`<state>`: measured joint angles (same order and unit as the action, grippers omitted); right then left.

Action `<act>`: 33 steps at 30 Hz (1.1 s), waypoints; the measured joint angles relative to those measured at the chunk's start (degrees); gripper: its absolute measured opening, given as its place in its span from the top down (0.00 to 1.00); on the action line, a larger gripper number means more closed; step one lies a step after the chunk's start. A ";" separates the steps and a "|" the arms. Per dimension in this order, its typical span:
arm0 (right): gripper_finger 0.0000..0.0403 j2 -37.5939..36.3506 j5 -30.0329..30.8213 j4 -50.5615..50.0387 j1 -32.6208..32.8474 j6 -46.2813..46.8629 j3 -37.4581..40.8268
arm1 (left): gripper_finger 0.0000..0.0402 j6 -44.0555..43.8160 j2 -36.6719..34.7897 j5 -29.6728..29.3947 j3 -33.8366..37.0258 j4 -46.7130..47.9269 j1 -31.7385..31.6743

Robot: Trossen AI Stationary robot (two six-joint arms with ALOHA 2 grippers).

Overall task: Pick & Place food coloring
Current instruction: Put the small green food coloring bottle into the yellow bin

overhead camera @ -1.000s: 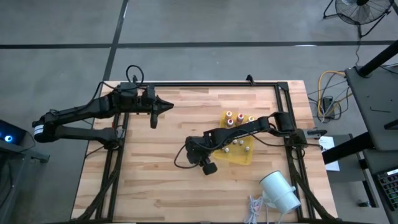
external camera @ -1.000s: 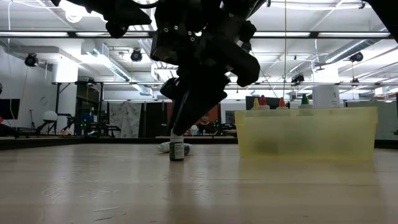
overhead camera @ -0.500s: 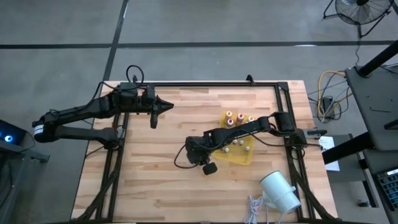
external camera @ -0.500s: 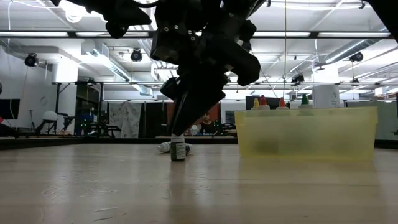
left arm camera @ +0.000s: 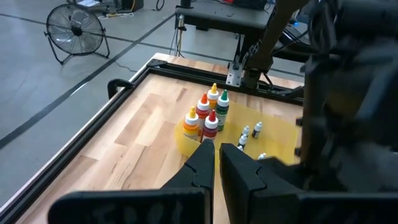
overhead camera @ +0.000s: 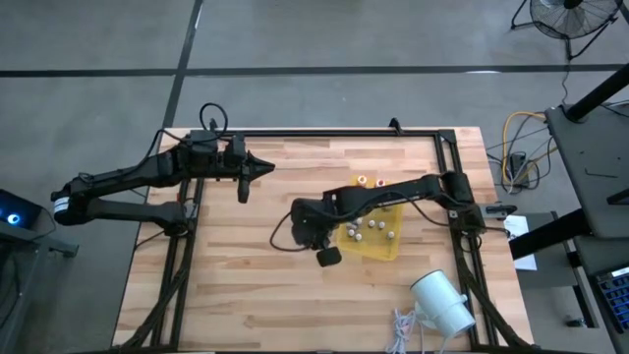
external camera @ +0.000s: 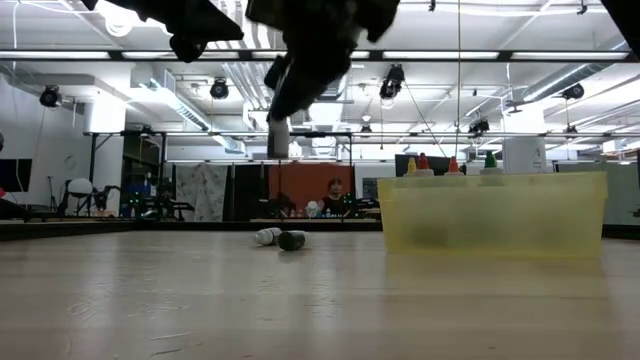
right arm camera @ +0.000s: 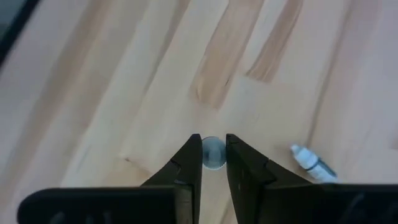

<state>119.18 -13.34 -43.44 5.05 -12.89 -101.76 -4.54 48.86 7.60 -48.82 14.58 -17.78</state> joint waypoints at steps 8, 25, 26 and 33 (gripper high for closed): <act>0.88 -4.64 1.74 -1.57 -0.10 3.52 -0.52 | 1.00 0.15 -0.02 0.00 0.00 -0.15 0.01; 0.89 -7.82 4.48 -5.81 -0.18 6.93 2.36 | 1.00 0.22 -0.02 0.04 0.00 -0.59 0.02; 0.89 -8.29 4.50 -6.38 -0.18 6.95 2.36 | 1.00 0.22 -0.02 0.04 0.00 -0.60 0.02; 0.89 -14.23 6.66 -9.02 -0.53 7.38 2.43 | 1.00 0.22 -0.02 0.04 0.00 -0.63 0.02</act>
<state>104.95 -6.69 -52.46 4.52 -5.51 -99.32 -4.32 48.84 7.64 -48.82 13.96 -17.76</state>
